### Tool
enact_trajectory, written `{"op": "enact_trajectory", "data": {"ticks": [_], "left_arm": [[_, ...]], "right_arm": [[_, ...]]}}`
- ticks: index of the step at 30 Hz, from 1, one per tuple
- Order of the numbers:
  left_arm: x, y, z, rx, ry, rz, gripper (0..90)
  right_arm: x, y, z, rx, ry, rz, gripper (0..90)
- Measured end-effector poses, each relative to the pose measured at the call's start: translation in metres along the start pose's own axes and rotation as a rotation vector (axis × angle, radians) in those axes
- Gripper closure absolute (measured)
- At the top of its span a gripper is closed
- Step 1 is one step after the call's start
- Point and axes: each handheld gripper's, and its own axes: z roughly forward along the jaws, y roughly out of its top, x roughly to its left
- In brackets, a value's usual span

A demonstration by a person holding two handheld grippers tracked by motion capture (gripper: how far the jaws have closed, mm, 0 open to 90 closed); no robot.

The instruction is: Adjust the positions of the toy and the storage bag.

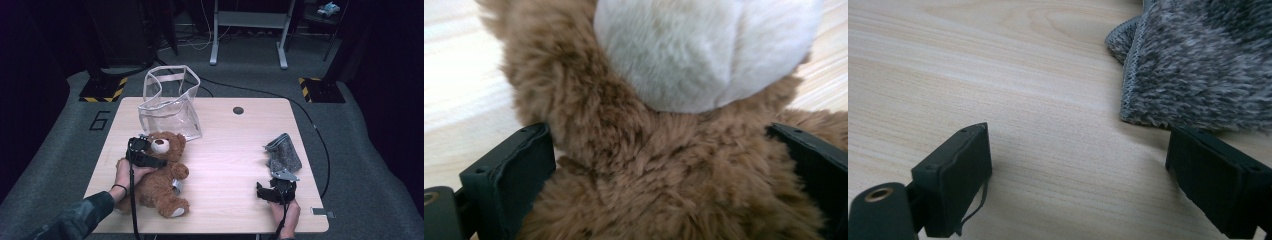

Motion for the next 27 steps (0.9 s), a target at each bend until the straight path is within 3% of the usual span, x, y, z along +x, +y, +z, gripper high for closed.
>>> {"op": "enact_trajectory", "data": {"ticks": [3, 4, 8, 10, 13, 15, 19, 24, 27], "left_arm": [[-0.002, -0.005, 0.007, 0.0, -0.028, 0.007, 14.6], [-0.005, -0.007, 0.008, -0.03, -0.025, 0.016, 20.5], [-0.007, -0.01, 0.009, -0.055, -0.019, 0.081, 43.5], [-0.006, -0.009, 0.006, -0.057, -0.032, 0.098, 48.8], [-0.006, -0.009, -0.003, -0.073, -0.041, 0.121, 52.8], [-0.006, -0.009, -0.009, -0.076, -0.067, 0.106, 54.0], [-0.01, -0.01, -0.023, -0.089, -0.093, 0.144, 55.1], [-0.008, -0.012, -0.037, -0.089, -0.121, 0.128, 55.9], [-0.004, -0.015, -0.044, -0.078, -0.117, 0.119, 56.0]], "right_arm": [[0.0, 0.0, 0.0, -0.001, -0.001, 0.001, 10.2], [0.001, 0.0, 0.0, 0.0, -0.002, 0.003, 10.2], [0.001, 0.0, 0.0, -0.001, -0.004, 0.002, 10.2], [0.001, 0.0, 0.0, -0.001, -0.003, 0.001, 10.3], [0.0, 0.0, 0.0, -0.001, -0.001, 0.003, 10.3], [0.001, 0.0, 0.0, -0.001, -0.002, 0.003, 10.3], [0.0, 0.0, 0.0, -0.001, 0.0, 0.001, 10.2], [0.0, 0.0, 0.0, 0.0, 0.0, 0.001, 10.2], [0.0, 0.0, 0.0, 0.0, -0.001, 0.001, 10.2]]}}
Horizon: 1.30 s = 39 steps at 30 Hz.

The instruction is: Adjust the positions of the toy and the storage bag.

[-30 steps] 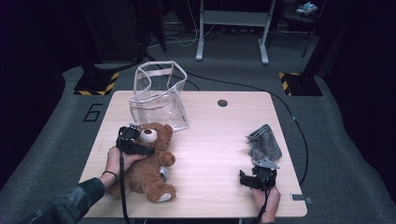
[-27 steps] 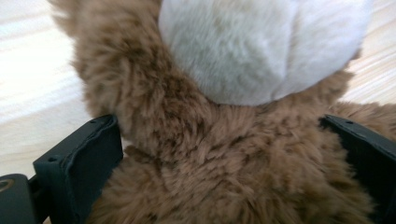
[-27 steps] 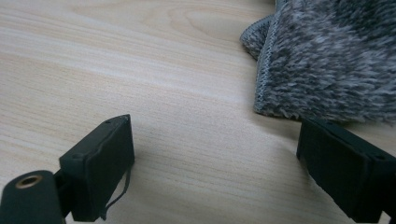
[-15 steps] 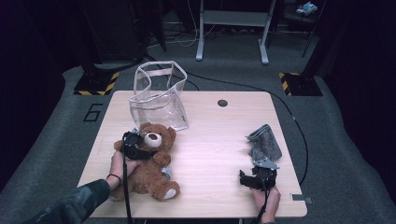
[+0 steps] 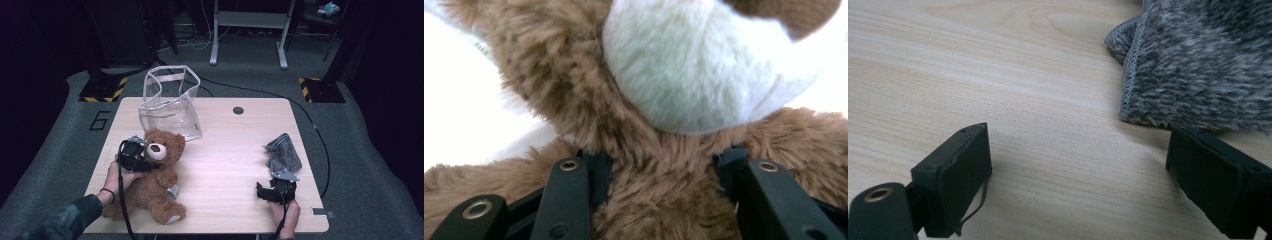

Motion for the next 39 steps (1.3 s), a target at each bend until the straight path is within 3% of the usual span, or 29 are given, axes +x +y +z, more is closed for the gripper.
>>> {"op": "enact_trajectory", "data": {"ticks": [5, 6, 8, 13, 20, 28, 29, 33, 37, 39], "left_arm": [[0.01, -0.008, -0.004, 0.046, -0.007, -0.042, 55.8], [0.014, -0.009, -0.004, 0.076, -0.019, -0.032, 55.6], [0.017, -0.011, 0.0, 0.09, -0.02, -0.066, 54.5], [0.026, -0.013, 0.018, 0.098, -0.018, -0.11, 41.8], [0.015, -0.005, 0.011, 0.095, 0.017, -0.054, 25.4], [0.013, 0.022, -0.026, -0.053, 0.065, -0.019, 18.3], [0.013, 0.027, -0.031, -0.076, 0.068, -0.031, 18.3], [0.017, 0.049, -0.046, -0.172, 0.092, -0.052, 16.7], [0.025, 0.074, -0.056, -0.218, 0.146, -0.011, 16.1], [0.03, 0.086, -0.059, -0.245, 0.162, -0.03, 15.9]], "right_arm": [[0.0, 0.0, 0.0, -0.001, 0.0, 0.0, 10.1], [0.0, 0.0, 0.0, -0.001, 0.0, 0.0, 10.1], [0.0, 0.0, 0.0, 0.0, -0.001, 0.0, 10.1], [0.0, 0.0, 0.0, -0.001, -0.001, 0.0, 10.2], [0.0, 0.0, 0.0, 0.0, 0.0, 0.0, 10.1], [0.0, 0.0, 0.0, 0.0, 0.0, 0.0, 10.1], [0.0, 0.0, 0.0, 0.0, 0.0, -0.001, 10.1], [0.0, 0.0, 0.0, 0.001, 0.001, -0.002, 10.1], [-0.001, 0.0, 0.0, 0.001, 0.001, -0.002, 10.1], [-0.001, 0.0, 0.0, 0.001, 0.001, -0.001, 10.0]]}}
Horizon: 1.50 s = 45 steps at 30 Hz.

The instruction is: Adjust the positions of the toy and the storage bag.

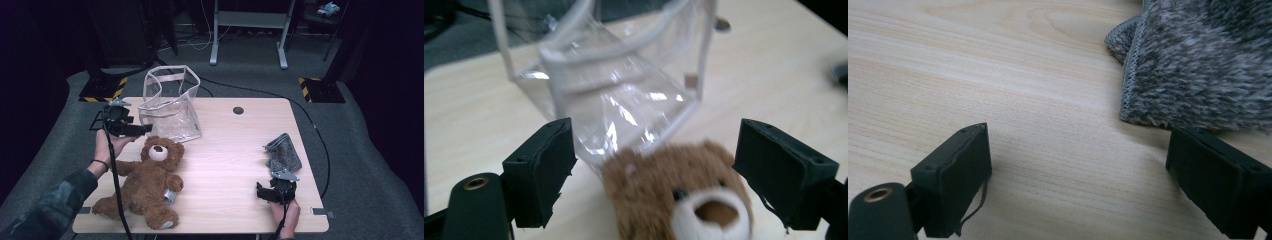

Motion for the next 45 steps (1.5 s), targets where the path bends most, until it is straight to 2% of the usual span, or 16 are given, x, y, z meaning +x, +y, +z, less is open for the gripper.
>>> {"op": "enact_trajectory", "data": {"ticks": [2, 5, 6, 13, 15, 17, 19, 22, 24, 25, 27, 30, 32, 35, 36, 45], "left_arm": [[0.004, 0.012, 0.003, -0.008, 0.035, 0.016, 15.8], [0.01, 0.025, 0.011, -0.019, 0.06, -0.006, 15.8], [0.012, 0.028, 0.014, -0.019, 0.071, 0.008, 15.8], [0.024, 0.042, 0.037, 0.018, 0.113, 0.0, 16.0], [0.028, 0.045, 0.043, 0.019, 0.134, -0.013, 18.5], [0.031, 0.048, 0.049, 0.033, 0.164, -0.025, 26.0], [0.036, 0.049, 0.054, 0.043, 0.145, -0.04, 27.8], [0.043, 0.05, 0.063, 0.05, 0.118, -0.078, 36.4], [0.044, 0.05, 0.069, 0.073, 0.121, -0.091, 48.9], [0.044, 0.05, 0.073, 0.074, 0.116, -0.098, 50.1], [0.043, 0.049, 0.079, 0.088, 0.101, -0.1, 63.6], [0.038, 0.05, 0.087, 0.096, 0.109, -0.084, 73.4], [0.036, 0.051, 0.092, 0.089, 0.104, -0.09, 78.1], [0.036, 0.053, 0.097, 0.087, 0.103, -0.093, 81.8], [0.035, 0.054, 0.099, 0.082, 0.101, -0.112, 82.3], [0.027, 0.063, 0.109, 0.074, 0.086, -0.115, 84.3]], "right_arm": [[0.0, 0.0, 0.0, 0.0, 0.0, 0.002, 9.9], [0.0, 0.0, 0.0, -0.001, 0.001, 0.001, 9.9], [0.0, 0.0, 0.0, 0.0, 0.0, 0.001, 9.9], [0.0, 0.0, 0.0, 0.001, 0.002, 0.004, 10.0], [0.0, 0.0, 0.0, 0.001, 0.002, 0.003, 10.1], [0.0, 0.0, 0.0, 0.001, 0.002, 0.006, 10.1], [0.0, 0.0, 0.0, -0.001, 0.003, -0.001, 10.1], [0.0, 0.0, 0.0, 0.001, 0.003, 0.002, 10.1], [0.0, 0.0, 0.0, -0.001, 0.004, -0.001, 10.1], [0.0, 0.0, 0.0, -0.001, 0.003, -0.001, 10.1], [0.0, 0.0, 0.0, -0.001, 0.004, -0.003, 10.1], [0.0, 0.0, 0.0, -0.001, 0.003, -0.003, 10.2], [0.0, 0.0, 0.0, -0.002, 0.002, -0.001, 10.2], [0.0, 0.0, 0.0, -0.002, 0.003, 0.0, 10.2], [0.0, 0.0, 0.0, -0.002, 0.002, 0.0, 10.3], [0.001, 0.0, 0.0, 0.0, 0.0, 0.002, 10.3]]}}
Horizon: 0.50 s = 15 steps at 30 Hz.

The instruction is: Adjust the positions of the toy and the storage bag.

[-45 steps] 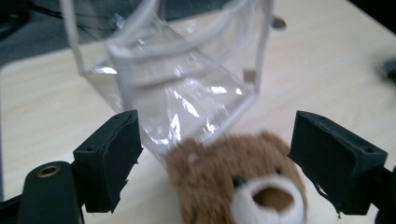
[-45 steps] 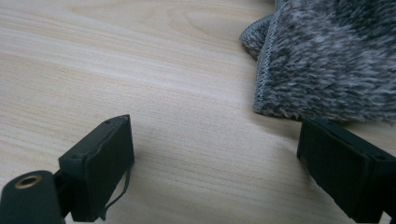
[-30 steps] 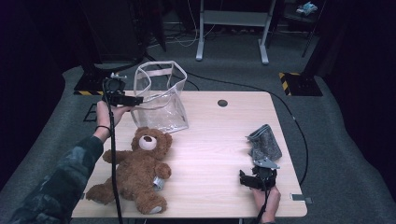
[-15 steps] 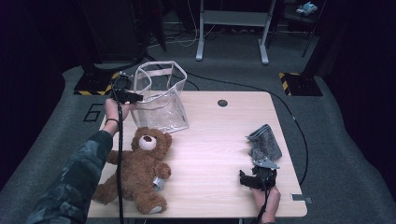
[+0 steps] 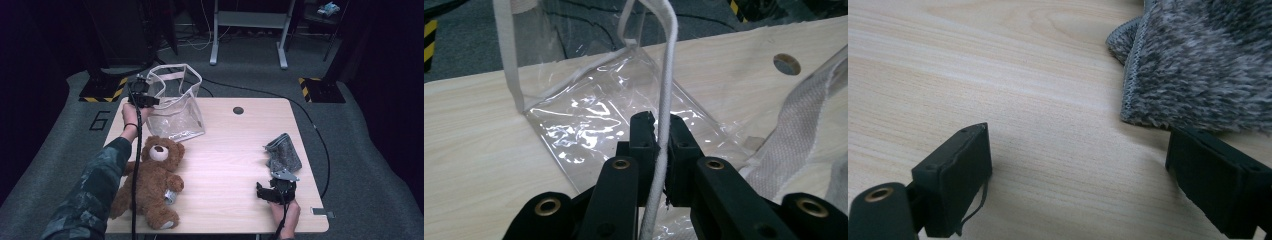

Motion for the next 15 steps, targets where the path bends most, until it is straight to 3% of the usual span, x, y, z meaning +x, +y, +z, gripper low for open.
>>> {"op": "enact_trajectory", "data": {"ticks": [10, 15], "left_arm": [[-0.025, 0.007, 0.009, 0.003, -0.063, 0.045, 84.9], [-0.036, 0.007, 0.011, 0.009, -0.102, 0.036, 84.8]], "right_arm": [[0.0, 0.0, 0.0, -0.002, 0.002, -0.001, 10.3], [0.0, 0.0, 0.0, -0.002, 0.002, 0.0, 10.3]]}}
